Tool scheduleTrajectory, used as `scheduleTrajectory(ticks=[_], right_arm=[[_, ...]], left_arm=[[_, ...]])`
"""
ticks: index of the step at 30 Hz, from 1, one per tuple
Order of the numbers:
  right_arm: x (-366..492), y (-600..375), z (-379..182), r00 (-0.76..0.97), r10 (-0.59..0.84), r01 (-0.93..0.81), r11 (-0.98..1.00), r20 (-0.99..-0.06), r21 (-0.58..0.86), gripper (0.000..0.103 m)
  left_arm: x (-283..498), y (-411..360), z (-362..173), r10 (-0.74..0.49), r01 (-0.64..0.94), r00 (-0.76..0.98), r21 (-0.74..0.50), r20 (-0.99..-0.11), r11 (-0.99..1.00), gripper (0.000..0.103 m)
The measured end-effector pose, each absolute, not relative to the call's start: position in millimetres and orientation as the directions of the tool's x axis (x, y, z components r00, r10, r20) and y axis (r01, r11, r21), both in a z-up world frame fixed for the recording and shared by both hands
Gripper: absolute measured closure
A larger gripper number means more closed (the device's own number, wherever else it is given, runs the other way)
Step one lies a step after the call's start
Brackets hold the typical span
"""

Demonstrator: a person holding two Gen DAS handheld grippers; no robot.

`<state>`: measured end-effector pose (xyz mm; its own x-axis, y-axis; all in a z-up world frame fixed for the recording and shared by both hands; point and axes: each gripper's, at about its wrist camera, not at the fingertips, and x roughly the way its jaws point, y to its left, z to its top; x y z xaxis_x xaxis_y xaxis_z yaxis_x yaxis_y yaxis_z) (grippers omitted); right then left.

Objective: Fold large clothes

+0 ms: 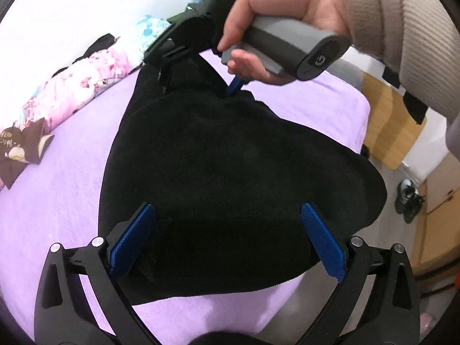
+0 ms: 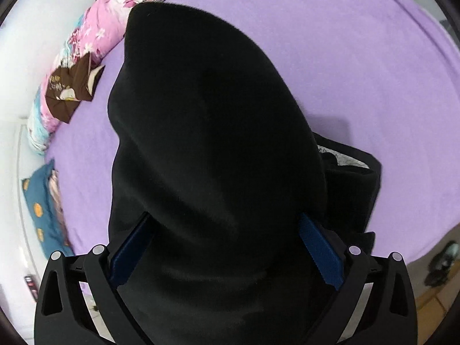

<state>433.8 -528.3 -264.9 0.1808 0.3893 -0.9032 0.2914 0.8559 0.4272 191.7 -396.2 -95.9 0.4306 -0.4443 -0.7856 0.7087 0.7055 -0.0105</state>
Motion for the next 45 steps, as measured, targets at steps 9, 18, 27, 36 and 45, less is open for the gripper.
scheduleTrajectory(ticks=[9, 18, 27, 36, 45], right_arm=[[423, -528, -258, 0.231, 0.36, 0.273, 0.868, -0.904, 0.415, 0.005], [349, -532, -193, 0.376, 0.302, 0.262, 0.872, -0.876, 0.413, 0.005], [269, -511, -164, 0.464, 0.258, 0.268, 0.871, -0.848, 0.411, 0.005], [177, -490, -147, 0.546, 0.17, 0.267, 0.893, -0.82, 0.363, 0.005], [89, -452, -129, 0.627, 0.092, 0.279, 0.9, -0.773, 0.334, 0.005]], left_arm=[[198, -391, -90, -0.452, 0.705, 0.418, -0.031, -0.788, 0.708, 0.007], [191, -370, -69, -0.486, 0.673, 0.416, -0.099, -0.769, 0.733, 0.007], [165, -331, -33, -0.525, 0.675, 0.413, -0.137, -0.744, 0.725, 0.006], [134, -299, -12, -0.524, 0.67, 0.446, -0.118, -0.726, 0.733, 0.006], [112, -261, 8, -0.509, 0.638, 0.483, -0.113, -0.713, 0.762, 0.006]])
